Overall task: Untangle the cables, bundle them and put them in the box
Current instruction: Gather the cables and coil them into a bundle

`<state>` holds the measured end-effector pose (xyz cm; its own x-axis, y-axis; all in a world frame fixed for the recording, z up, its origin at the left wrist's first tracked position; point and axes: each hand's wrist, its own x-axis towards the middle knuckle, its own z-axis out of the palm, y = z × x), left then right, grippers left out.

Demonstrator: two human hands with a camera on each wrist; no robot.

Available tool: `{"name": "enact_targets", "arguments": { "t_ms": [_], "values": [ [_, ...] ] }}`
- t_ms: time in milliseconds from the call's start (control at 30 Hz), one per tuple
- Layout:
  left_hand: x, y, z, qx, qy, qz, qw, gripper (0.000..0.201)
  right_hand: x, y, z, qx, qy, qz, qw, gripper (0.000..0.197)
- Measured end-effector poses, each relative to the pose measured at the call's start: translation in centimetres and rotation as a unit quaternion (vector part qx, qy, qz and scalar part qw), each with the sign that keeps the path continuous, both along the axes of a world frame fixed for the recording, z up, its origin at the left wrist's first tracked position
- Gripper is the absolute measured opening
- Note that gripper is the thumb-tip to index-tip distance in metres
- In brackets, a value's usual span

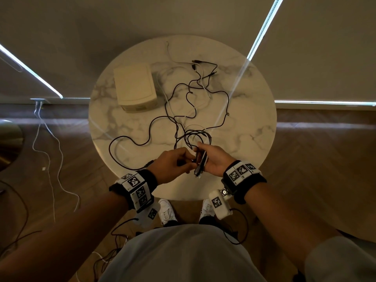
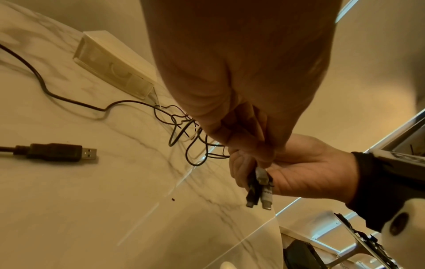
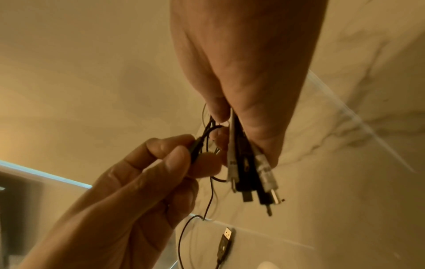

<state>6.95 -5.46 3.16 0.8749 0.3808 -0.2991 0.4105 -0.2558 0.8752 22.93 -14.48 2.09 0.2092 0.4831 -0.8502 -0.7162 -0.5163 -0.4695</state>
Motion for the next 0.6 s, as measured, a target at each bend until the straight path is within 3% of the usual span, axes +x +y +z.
{"name": "enact_targets", "arguments": {
  "t_ms": [300, 500, 600],
  "values": [
    [-0.4, -0.5, 0.8, 0.066, -0.002, -0.086, 0.994, 0.013, -0.1, 0.4, 0.0, -0.027, 0.118, -0.090, 0.988, 0.027],
    [-0.7, -0.6, 1.0, 0.095, 0.003, -0.111, 0.989, 0.021, 0.1, -0.1, 0.0, -0.035, 0.135, -0.080, 0.987, 0.033],
    [-0.6, -0.9, 1.3, 0.088, -0.013, -0.118, 0.989, 0.020, 0.2, -0.5, 0.2, -0.005, 0.103, -0.040, 0.994, 0.034]
  ]
}}
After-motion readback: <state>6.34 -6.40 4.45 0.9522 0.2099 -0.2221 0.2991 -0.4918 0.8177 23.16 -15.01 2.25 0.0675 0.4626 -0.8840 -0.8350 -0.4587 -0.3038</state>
